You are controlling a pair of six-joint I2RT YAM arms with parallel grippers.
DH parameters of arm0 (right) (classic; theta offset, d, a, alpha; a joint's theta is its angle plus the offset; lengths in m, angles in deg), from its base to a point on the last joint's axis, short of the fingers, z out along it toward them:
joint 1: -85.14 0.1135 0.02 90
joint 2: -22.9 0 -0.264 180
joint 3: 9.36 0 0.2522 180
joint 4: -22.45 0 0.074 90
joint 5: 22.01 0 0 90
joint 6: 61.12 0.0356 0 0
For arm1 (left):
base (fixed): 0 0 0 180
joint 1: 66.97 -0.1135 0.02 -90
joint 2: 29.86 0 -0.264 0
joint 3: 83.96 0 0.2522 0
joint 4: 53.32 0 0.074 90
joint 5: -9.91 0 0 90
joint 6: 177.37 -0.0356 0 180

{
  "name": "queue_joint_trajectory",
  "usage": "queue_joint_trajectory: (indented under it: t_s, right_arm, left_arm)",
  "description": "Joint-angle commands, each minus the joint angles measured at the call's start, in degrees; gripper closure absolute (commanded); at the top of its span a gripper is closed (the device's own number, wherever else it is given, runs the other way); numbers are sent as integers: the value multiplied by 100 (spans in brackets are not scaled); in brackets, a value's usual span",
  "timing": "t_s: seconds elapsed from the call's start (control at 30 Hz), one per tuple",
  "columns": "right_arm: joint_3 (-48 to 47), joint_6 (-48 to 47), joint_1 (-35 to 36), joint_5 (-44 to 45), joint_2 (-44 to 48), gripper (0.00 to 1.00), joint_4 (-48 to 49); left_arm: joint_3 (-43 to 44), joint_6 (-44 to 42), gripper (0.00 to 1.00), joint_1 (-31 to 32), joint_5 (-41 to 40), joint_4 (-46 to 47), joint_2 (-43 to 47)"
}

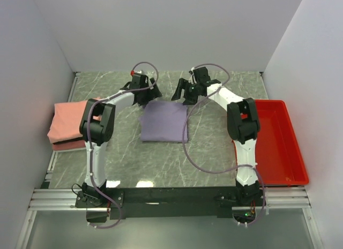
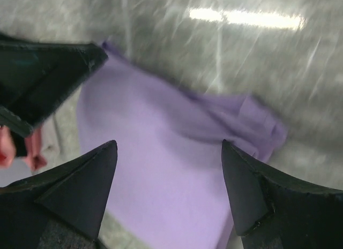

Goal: Fold and stack the t-shirts
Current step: Fold the tshirt, then neatly place the folded tshirt to the corner

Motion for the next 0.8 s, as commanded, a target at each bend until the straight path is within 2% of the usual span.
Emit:
queue_joint_trajectory:
  t_s: [0.0,0.23,0.33,0.47,0.57,0.6,0.77]
  right_arm:
    - [-652,6,-17,147,-456,15,-184]
    - [-768,-100,-17,165,-459,15,-342]
    - [-898,-284,-26,261,-134,15,-509]
    - [-786,-451,-9,542,603,13,-677]
    - [74,-425,0,779,1640,11,-388]
    - [355,-347,0,832,2252,11,-291]
    - [2824,49,9,1166,4206,10,491]
  left_arm:
    - [416,76,1,-17,-261,-145,-228]
    - [619,-29,0,-26,-553,-303,-413]
    - [707,-135,1,-18,-667,-383,-220]
    - [593,-249,0,52,-877,-435,577]
    - [269,-381,1,166,-1255,-558,1299]
    - [-19,-407,0,193,-1360,-680,1492]
    - [-1514,-267,0,255,-1748,-647,2923]
